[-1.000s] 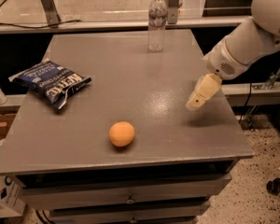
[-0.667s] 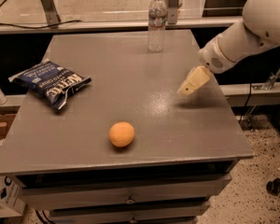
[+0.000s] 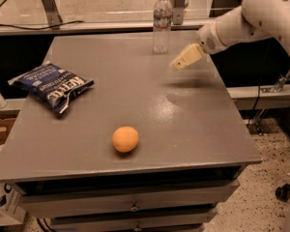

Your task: Move water bottle near orange

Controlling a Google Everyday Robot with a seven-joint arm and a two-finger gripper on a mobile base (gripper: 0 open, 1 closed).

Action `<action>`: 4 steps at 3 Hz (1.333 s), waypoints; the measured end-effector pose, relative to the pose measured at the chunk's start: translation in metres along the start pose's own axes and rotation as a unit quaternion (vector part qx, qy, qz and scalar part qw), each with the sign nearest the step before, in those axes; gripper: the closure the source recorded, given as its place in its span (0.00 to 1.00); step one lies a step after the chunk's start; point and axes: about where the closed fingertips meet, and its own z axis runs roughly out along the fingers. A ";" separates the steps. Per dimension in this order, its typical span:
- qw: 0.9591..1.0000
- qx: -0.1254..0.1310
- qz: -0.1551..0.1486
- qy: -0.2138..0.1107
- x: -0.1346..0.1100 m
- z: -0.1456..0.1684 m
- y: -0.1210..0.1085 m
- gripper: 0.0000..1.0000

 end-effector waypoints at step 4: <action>0.989 0.017 0.050 -0.140 -0.101 0.056 -0.069 0.00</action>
Offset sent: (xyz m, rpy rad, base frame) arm 0.1143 0.0443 0.0556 0.2541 -0.1416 -0.0499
